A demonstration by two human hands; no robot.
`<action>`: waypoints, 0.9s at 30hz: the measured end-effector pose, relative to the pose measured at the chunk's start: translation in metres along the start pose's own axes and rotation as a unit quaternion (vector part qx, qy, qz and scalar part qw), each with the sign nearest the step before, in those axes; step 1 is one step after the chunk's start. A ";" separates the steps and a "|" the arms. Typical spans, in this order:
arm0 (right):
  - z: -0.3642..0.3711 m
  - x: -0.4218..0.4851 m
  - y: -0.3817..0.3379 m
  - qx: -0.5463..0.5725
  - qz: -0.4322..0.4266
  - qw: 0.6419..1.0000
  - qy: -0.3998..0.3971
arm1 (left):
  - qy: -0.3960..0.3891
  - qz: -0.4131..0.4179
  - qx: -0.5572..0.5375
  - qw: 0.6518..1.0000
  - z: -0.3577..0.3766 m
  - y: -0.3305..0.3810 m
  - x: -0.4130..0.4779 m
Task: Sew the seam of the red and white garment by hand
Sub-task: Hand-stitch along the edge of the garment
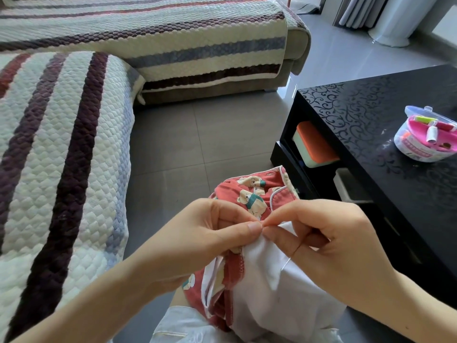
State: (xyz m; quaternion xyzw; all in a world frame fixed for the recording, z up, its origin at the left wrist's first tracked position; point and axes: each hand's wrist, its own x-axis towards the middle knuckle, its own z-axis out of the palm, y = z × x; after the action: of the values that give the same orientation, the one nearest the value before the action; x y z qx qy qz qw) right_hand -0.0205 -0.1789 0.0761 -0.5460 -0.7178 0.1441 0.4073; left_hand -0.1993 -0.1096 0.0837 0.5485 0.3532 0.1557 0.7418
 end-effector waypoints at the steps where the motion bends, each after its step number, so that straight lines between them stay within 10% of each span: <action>1: 0.000 0.000 0.000 0.001 0.000 1.000 0.006 | 0.002 0.001 0.006 1.000 0.000 -0.001 0.000; 27: -0.002 0.000 -0.001 -0.038 0.002 0.999 -0.004 | 0.013 0.012 -0.010 1.000 0.001 -0.001 0.000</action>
State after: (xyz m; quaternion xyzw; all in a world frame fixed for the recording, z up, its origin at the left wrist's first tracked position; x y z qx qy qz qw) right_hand -0.0195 -0.1797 0.0779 -0.5620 -0.7231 0.1197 0.3833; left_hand -0.1993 -0.1107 0.0827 0.5432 0.3552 0.1751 0.7404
